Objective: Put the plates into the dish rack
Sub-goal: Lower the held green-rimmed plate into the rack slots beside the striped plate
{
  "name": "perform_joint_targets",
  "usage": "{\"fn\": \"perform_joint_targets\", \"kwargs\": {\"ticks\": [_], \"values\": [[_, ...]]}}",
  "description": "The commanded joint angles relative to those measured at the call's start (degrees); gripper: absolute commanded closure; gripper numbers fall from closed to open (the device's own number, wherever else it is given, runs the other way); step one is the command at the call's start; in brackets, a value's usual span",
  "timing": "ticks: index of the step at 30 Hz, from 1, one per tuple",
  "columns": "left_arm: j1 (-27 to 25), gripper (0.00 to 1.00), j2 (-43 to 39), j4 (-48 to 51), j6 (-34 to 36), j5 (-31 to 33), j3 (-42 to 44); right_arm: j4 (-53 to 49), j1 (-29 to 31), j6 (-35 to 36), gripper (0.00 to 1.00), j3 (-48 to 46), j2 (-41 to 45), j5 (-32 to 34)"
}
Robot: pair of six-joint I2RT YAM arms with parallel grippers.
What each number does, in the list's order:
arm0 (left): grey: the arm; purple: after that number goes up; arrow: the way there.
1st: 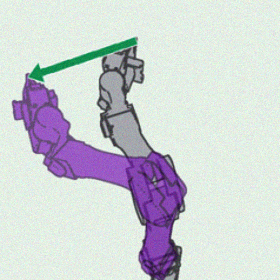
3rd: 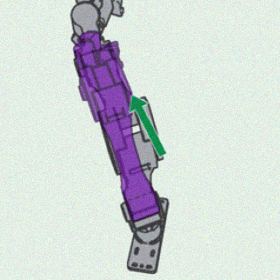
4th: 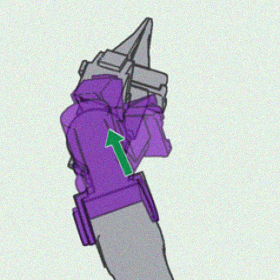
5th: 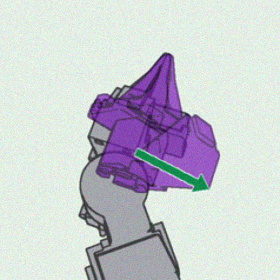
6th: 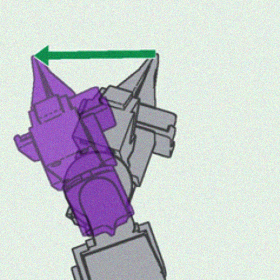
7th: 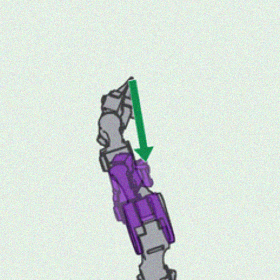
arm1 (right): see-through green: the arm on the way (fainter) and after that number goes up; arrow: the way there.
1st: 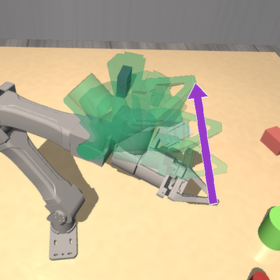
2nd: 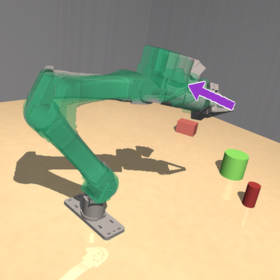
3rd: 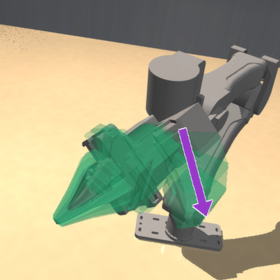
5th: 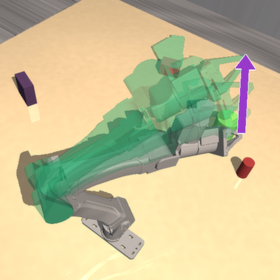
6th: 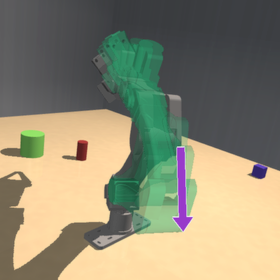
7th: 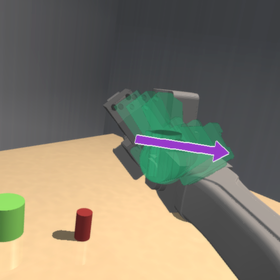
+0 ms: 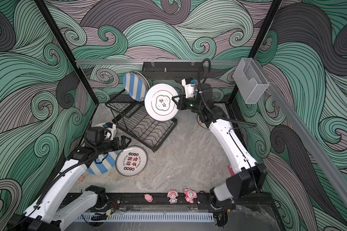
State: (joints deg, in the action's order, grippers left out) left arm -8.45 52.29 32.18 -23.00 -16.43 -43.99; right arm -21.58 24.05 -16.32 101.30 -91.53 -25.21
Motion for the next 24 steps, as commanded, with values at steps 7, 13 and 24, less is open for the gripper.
{"fn": "perform_joint_targets", "kwargs": {"ticks": [7,13,24], "values": [[1.54,0.02,0.2,3.92,2.57,1.8,-0.92,-4.97,7.23,9.68,0.98,33.99,-21.2,10.01],[1.56,0.02,0.69,3.94,2.5,2.34,-0.91,-8.82,10.8,14.0,0.99,52.61,-34.29,18.9],[1.53,0.01,1.57,4.64,2.83,3.07,-1.13,9.67,16.0,19.61,1.0,41.44,-33.19,36.05]]}}
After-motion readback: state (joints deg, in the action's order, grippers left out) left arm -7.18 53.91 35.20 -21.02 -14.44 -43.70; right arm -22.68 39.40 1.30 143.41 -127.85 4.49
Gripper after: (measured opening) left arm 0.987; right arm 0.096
